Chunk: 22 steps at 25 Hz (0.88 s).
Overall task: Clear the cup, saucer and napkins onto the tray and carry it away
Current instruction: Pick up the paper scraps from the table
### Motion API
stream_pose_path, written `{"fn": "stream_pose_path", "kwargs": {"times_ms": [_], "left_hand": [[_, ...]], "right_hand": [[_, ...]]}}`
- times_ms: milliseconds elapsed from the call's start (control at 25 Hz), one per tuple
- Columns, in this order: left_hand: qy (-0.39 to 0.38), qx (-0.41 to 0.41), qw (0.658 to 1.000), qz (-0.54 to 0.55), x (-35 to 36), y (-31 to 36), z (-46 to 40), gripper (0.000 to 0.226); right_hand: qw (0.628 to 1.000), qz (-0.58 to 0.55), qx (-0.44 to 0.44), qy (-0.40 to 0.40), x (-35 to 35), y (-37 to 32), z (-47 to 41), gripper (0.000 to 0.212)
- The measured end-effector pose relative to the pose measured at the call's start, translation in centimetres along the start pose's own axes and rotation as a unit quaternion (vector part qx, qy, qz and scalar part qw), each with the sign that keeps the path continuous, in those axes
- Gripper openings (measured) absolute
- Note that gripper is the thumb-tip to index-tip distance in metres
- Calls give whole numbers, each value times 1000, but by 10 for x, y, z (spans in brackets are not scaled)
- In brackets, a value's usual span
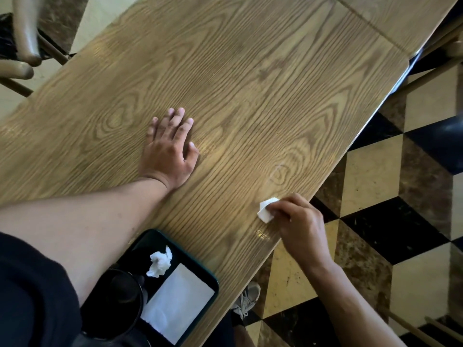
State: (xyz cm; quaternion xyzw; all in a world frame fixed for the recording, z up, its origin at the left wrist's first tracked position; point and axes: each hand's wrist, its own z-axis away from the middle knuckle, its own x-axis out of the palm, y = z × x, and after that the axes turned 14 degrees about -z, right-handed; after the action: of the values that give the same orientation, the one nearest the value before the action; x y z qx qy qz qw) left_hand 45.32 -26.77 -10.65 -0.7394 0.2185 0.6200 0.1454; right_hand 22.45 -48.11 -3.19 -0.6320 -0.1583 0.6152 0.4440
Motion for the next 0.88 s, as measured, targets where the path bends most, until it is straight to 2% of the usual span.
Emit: {"fn": "stream_pose_path", "kwargs": {"times_ms": [160,200,280,400,480,520,600,720,800,880], "left_hand": [[-3,5,1000,2,0,1,-1,59],[-6,3,1000,5,0,0,-2,59],[-9,0,1000,7,-1,-1,-2,60],[-6,3,1000,6,0,0,-1,59],[-4,2,1000,7,0,1,-1,58],[-5,1,1000,7,0,1,-1,58],[-2,2,1000,8,0,0,-1,57],[2,4,1000,7,0,1,-1,58],[-2,3,1000,9,0,1,-1,59],[-4,3,1000,7,0,0,-1,60]], "right_hand": [[981,2,121,154,-25,18,-77,14],[975,-9,140,171,-26,16,-95,14],[984,-17,108,140,-12,5,-102,15],[1000,0,-1,-7,7,-13,-49,17],[997,-1,-10,-71,3,-16,-19,17],[997,-11,10,-71,-3,-15,-18,17],[994,-66,90,-8,-22,-18,-34,14],[948,-213,210,107,-50,-23,-73,14],[938,-230,239,97,-53,-27,-88,30],[955,-148,254,41,-44,-24,-91,42]]}}
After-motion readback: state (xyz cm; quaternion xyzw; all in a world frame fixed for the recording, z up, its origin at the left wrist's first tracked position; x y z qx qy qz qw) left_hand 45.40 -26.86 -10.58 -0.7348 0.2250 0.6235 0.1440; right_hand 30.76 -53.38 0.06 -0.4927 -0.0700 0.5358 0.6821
